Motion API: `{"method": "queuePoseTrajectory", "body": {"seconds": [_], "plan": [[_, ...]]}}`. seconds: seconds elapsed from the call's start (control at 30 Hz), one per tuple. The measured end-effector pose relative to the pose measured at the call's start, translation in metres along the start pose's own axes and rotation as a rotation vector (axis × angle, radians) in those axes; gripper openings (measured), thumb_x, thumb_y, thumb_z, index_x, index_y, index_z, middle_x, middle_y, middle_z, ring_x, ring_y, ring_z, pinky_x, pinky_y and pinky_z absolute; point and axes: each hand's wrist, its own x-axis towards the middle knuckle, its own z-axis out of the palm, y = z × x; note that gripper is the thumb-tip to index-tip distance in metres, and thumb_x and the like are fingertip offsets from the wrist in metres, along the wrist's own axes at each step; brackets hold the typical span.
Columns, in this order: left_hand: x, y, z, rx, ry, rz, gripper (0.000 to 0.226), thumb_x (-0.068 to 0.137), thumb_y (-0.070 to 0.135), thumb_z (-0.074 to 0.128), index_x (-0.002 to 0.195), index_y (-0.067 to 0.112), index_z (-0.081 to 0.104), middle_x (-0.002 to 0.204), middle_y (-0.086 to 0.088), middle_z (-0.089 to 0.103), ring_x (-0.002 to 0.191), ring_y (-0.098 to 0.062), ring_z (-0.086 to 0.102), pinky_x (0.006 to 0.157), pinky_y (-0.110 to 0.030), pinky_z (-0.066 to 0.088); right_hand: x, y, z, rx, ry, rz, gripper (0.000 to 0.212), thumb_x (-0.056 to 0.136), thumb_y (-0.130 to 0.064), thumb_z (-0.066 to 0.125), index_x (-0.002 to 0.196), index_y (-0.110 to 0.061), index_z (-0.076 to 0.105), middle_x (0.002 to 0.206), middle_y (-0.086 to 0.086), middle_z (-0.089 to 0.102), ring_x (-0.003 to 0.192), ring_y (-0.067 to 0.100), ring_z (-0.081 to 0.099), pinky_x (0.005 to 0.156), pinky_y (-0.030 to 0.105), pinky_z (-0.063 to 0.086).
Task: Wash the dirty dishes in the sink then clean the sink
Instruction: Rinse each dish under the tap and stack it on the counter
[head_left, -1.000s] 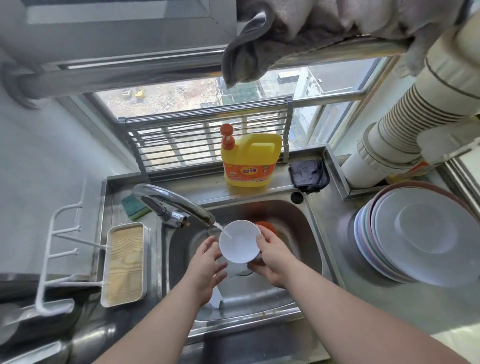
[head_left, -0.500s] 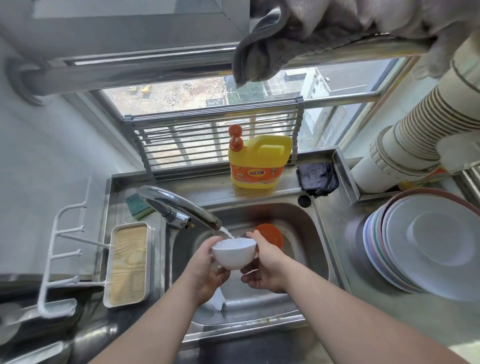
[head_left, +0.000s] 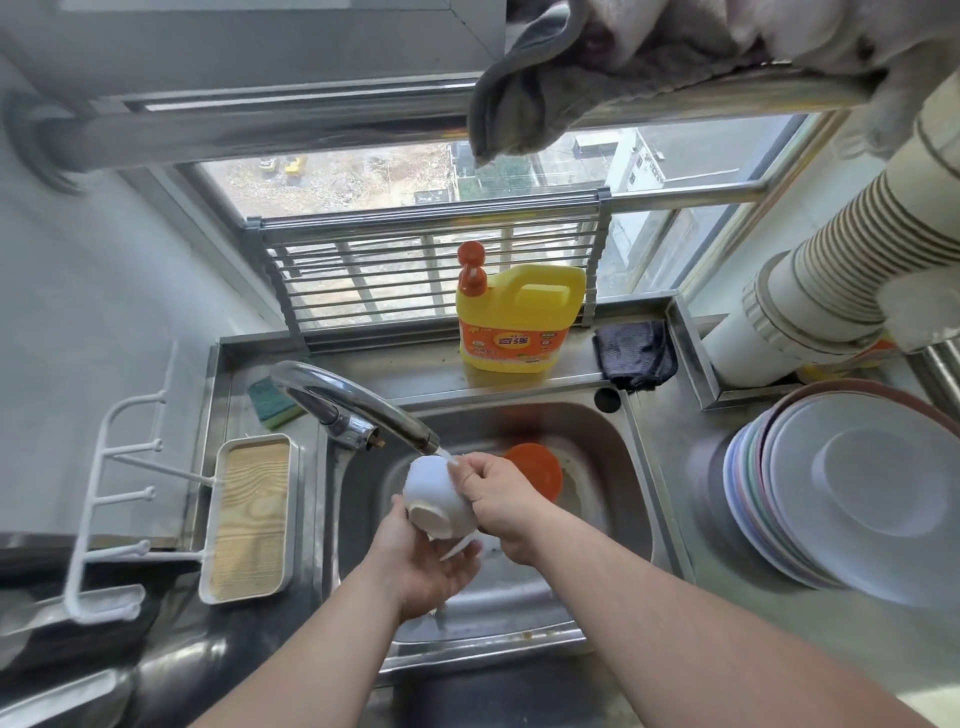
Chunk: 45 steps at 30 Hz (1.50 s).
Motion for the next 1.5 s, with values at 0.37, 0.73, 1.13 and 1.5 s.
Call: {"method": "queuePoseTrajectory", "body": {"seconds": [0.37, 0.73, 1.13, 1.5], "plan": [[-0.006, 0.006, 0.001, -0.082, -0.027, 0.131, 0.064, 0.108, 0.057, 0.043, 0.135, 0.004, 0.066, 0.131, -0.026, 0.069, 0.129, -0.043, 0.062, 0.117, -0.051, 0.044, -0.008, -0.008, -0.010, 0.454, 0.040, 0.189, 0.023, 0.110, -0.031, 0.053, 0.121, -0.014, 0.063, 0.128, 0.020, 0.065, 0.108, 0.043, 0.069, 0.066, 0.058, 0.063], [-0.004, -0.006, 0.019, 0.082, -0.092, 0.126, 0.050, 0.107, 0.054, 0.048, 0.133, 0.015, 0.066, 0.116, -0.025, 0.075, 0.106, -0.041, 0.075, 0.092, -0.051, 0.060, -0.028, 0.026, -0.039, 0.666, 0.096, 0.203, 0.024, 0.110, -0.034, 0.052, 0.121, -0.019, 0.068, 0.131, 0.013, 0.066, 0.112, 0.036, 0.069, 0.080, 0.062, 0.062], [-0.002, 0.006, 0.031, 0.049, -0.104, 0.214, 0.041, 0.102, 0.032, 0.069, 0.127, -0.001, 0.069, 0.102, -0.013, 0.079, 0.081, -0.022, 0.079, 0.064, -0.033, 0.063, -0.036, 0.030, -0.049, 0.793, 0.179, 0.303, 0.036, 0.111, -0.034, 0.048, 0.138, -0.010, 0.054, 0.123, 0.019, 0.070, 0.099, 0.040, 0.073, 0.063, 0.053, 0.063], [-0.009, 0.023, 0.039, -0.243, -0.091, 0.322, 0.032, 0.111, 0.026, 0.050, 0.121, -0.001, 0.065, 0.098, -0.017, 0.080, 0.091, -0.023, 0.077, 0.060, -0.035, 0.065, -0.032, 0.019, -0.051, 0.444, 0.184, 0.294, 0.029, 0.109, -0.028, 0.055, 0.137, -0.019, 0.056, 0.119, 0.010, 0.073, 0.100, 0.036, 0.074, 0.077, 0.045, 0.059]]}}
